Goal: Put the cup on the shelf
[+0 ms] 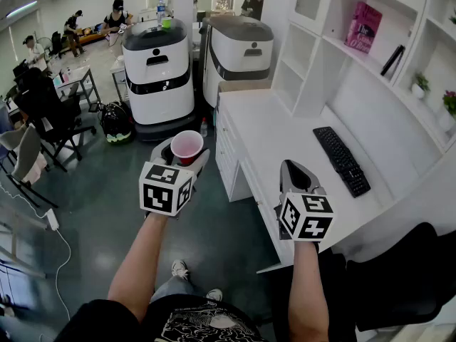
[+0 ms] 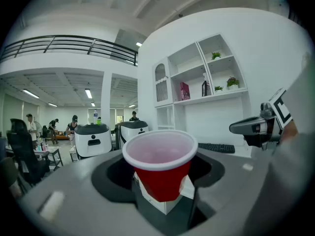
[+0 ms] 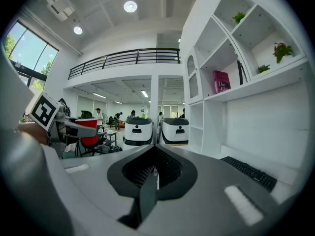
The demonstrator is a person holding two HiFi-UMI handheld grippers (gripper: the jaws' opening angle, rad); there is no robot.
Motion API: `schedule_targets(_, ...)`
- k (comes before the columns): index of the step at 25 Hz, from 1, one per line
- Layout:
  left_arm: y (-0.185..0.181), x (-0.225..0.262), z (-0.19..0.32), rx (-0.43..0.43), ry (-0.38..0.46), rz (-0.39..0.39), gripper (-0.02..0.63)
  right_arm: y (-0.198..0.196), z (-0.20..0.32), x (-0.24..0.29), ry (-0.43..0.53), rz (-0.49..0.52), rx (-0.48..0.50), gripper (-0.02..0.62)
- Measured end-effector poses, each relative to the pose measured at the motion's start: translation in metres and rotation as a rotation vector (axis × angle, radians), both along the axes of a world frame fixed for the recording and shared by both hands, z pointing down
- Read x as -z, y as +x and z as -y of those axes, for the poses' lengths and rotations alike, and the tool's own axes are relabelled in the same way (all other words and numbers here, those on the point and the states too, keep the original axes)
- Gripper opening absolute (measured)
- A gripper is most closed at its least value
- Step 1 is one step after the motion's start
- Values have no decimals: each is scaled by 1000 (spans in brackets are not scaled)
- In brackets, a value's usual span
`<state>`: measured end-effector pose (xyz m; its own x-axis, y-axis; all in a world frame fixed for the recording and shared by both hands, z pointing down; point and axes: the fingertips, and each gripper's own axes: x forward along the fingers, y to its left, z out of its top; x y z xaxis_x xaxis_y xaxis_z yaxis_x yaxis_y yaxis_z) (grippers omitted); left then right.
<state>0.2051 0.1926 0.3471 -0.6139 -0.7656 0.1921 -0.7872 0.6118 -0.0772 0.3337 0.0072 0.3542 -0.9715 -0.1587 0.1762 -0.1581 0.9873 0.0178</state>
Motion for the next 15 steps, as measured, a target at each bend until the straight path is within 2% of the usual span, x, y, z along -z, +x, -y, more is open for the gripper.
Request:
schedule_targets(8,-11,1,3,-11,3,4,414,-11,3,-3,-8,-6,-9,28)
schedule_targets(15,-44,-2,12,-33,13,7,414,-42,7,-10,-5,-20,-28,28)
